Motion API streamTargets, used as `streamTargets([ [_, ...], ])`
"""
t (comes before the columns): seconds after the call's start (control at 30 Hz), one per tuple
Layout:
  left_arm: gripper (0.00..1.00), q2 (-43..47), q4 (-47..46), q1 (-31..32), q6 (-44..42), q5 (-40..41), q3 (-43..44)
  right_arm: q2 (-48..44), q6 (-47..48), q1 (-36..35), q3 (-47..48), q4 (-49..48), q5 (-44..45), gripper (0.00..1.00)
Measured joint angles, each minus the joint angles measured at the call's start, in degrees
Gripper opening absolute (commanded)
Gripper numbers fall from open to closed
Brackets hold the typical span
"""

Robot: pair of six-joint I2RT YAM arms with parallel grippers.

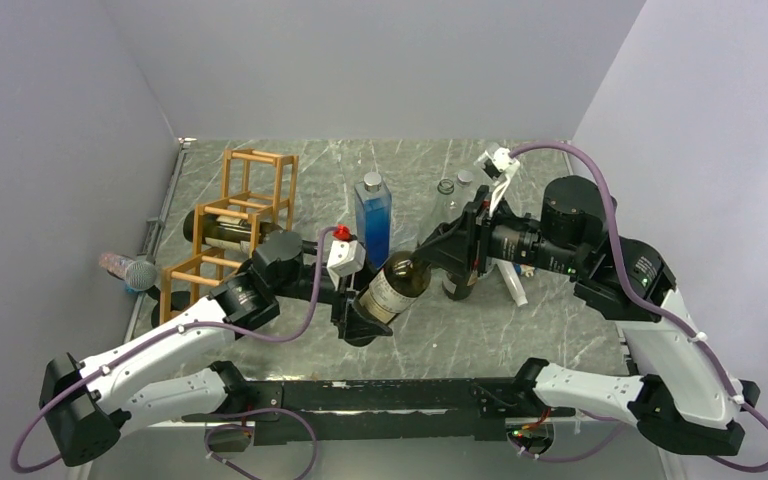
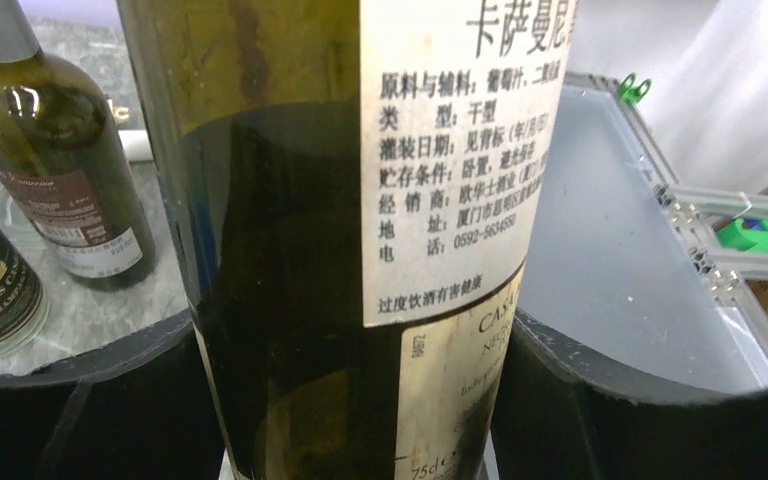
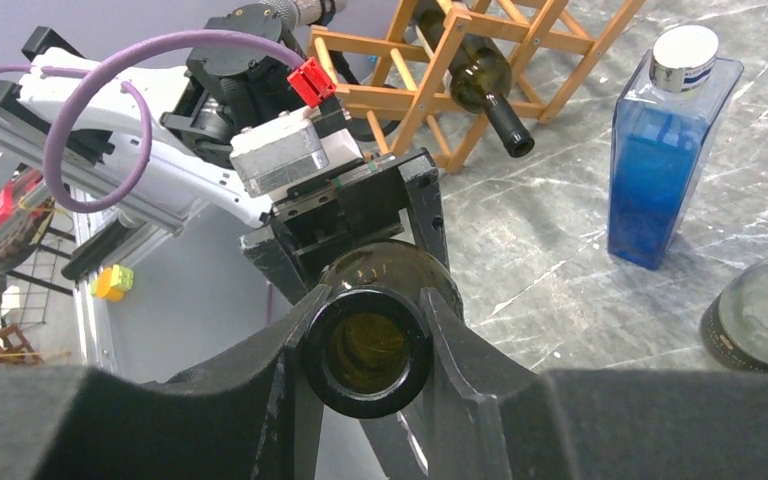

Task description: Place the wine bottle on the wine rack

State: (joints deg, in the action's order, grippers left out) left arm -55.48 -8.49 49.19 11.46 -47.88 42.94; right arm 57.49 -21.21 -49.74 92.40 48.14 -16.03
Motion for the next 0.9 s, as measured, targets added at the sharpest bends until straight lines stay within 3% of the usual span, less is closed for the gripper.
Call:
streamTargets([
  [0.07, 0.01, -0.59, 4.44, 0.33, -2.14, 0.72, 2.19, -0.55, 0.07, 0.13, -0.76, -0.55, 0.00, 0.31],
  [0.13, 0.01, -1.16, 8.11, 0.68, -4.24, 1.29, 4.55, -1.53, 0.35, 0.28, -1.46, -1.18, 0.00, 0.75],
  [0.2, 0.01, -1.27, 10.47, 1.01, -6.08, 2.38, 6.10, -2.80, -0.11, 0.20, -2.14, -2.36, -1.05, 0.97],
  [0.53, 0.01, -1.64, 23.08, 1.05, -16.79, 7.56, 11.10, -10.84, 2.58, 0.04, -4.76, -3.45, 3.21, 1.00],
  [0.9, 0.01, -1.11, 37.07, 1.38, -24.96, 15.39, 17.64, -11.30, 7.87, 0.04, 3.58, 5.25, 6.43, 0.99],
])
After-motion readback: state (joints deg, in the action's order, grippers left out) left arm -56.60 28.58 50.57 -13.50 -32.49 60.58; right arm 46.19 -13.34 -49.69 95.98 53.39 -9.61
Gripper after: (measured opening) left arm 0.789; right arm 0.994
